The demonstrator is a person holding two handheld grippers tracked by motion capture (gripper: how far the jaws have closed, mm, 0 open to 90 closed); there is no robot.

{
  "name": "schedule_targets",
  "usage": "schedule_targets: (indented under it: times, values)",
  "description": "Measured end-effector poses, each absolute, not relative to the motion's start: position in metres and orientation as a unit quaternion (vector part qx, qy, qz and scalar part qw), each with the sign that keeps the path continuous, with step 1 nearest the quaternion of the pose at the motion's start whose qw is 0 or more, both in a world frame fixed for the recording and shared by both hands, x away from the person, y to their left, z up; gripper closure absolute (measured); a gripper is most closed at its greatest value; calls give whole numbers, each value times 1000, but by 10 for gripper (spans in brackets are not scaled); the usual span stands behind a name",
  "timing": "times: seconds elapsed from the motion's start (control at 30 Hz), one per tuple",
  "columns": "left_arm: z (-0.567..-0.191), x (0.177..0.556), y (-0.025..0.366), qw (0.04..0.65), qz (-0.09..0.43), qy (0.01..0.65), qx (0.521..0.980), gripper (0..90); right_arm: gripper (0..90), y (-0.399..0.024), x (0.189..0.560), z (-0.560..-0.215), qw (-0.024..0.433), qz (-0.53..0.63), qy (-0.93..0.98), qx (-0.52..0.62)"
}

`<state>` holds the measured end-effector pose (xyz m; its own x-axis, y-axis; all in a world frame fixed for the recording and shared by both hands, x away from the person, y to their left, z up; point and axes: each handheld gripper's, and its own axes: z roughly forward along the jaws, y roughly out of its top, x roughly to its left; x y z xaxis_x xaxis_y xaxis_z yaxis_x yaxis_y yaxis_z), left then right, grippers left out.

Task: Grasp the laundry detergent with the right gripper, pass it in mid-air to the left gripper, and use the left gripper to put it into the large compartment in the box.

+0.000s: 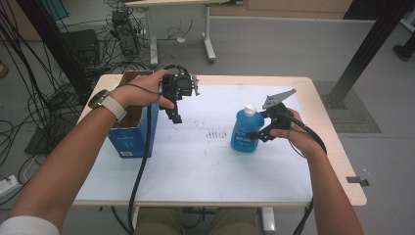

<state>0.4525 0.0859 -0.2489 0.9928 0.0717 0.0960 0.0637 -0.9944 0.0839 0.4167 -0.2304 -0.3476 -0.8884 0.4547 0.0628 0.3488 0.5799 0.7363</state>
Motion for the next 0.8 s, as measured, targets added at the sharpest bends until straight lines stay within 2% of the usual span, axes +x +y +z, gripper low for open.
schedule_targets:
  times: [0.8]
  values:
    - [-253,453,88,42,49,36,997,105,141,-227,417,-355,70,417,880,218]
